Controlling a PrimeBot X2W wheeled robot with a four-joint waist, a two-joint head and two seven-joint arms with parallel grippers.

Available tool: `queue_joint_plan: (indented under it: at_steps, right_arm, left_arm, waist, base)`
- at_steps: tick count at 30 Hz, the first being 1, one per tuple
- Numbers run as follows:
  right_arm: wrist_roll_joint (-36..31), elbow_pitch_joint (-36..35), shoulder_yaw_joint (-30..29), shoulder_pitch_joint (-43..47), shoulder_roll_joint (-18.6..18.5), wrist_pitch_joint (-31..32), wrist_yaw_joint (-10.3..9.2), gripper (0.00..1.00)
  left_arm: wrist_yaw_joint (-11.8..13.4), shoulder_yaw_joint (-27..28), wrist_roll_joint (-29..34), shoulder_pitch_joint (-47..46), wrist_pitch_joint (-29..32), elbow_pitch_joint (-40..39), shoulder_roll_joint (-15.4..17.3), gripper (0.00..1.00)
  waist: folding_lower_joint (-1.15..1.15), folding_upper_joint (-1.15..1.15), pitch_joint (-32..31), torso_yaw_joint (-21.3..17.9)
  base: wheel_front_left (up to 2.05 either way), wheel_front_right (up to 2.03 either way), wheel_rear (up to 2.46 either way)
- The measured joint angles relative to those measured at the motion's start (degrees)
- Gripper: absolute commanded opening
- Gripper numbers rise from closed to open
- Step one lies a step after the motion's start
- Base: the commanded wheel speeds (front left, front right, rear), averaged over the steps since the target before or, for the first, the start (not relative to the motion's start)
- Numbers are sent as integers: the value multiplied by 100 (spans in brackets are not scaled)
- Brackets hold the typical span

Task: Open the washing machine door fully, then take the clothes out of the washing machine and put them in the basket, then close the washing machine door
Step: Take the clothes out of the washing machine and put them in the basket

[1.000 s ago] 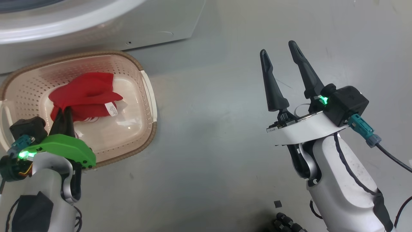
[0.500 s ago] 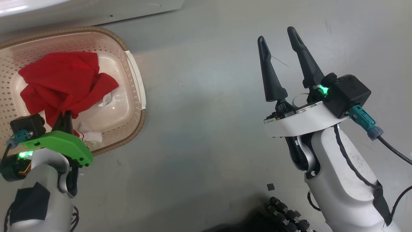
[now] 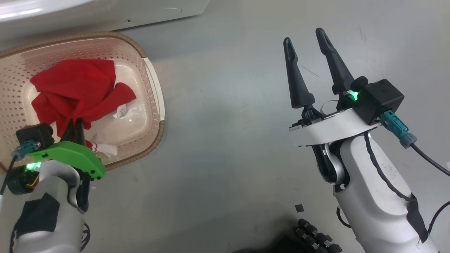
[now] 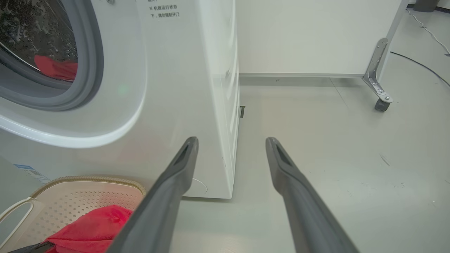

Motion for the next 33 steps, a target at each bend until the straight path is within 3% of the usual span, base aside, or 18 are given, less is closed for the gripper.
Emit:
queue_joint_plan:
  at_steps: [17,33]
  right_arm:
    - [-121,406,-185,74,-3,0,16,100]
    - [-356,887,-603,826,-5,0,179,100]
  left_arm:
    - [-152,-5,48,-14,-509,264,-250,100]
    - [-259,-141,516,201,-553,-1112,-383,100]
  waist:
    - [0,0,-811,328]
    - [0,0,-2019,922]
  base:
    - [0,0,0]
    - [0,0,0]
